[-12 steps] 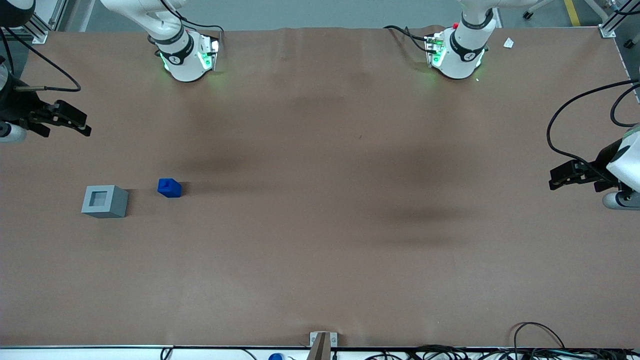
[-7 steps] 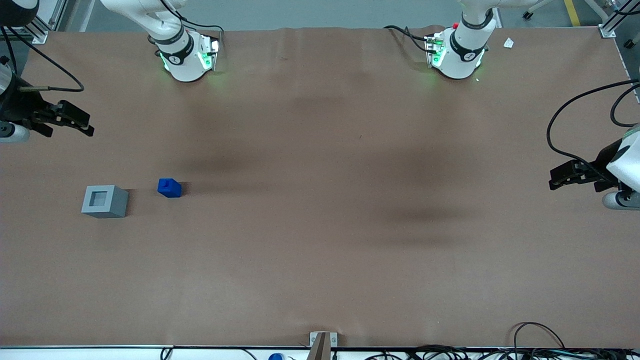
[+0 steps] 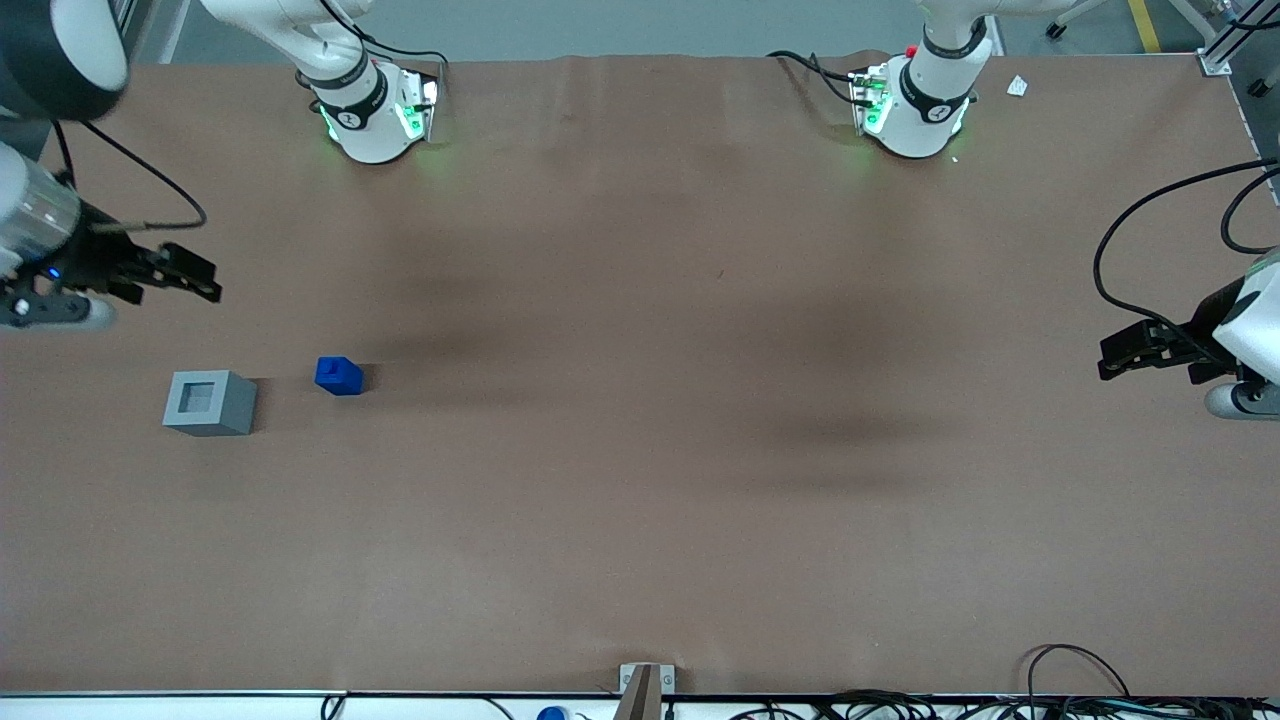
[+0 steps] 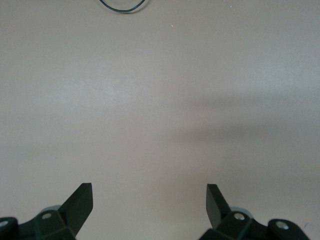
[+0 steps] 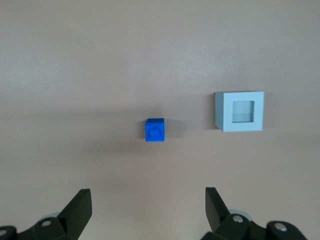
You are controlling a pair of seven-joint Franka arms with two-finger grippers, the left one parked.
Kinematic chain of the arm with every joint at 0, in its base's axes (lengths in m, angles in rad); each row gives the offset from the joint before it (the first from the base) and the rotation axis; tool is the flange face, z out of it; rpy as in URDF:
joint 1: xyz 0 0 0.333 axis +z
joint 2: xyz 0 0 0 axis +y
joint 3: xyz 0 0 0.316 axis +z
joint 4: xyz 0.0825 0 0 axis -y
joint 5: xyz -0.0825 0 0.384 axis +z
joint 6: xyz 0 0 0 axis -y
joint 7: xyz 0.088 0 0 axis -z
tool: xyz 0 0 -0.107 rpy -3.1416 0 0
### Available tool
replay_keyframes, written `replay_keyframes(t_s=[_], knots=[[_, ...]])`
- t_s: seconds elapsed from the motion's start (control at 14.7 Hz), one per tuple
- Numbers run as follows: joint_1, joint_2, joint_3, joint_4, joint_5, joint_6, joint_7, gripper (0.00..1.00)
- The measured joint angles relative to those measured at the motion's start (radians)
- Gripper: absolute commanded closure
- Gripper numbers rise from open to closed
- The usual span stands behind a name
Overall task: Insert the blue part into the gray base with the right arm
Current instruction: 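Move the open right gripper down over the blue block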
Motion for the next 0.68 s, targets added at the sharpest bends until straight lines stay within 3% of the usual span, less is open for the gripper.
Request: replay_keyframes(t_s=[0.68], knots=[[0.037,0.102,-0.004,-0.329,0.000,0.466,0.001,0.00]])
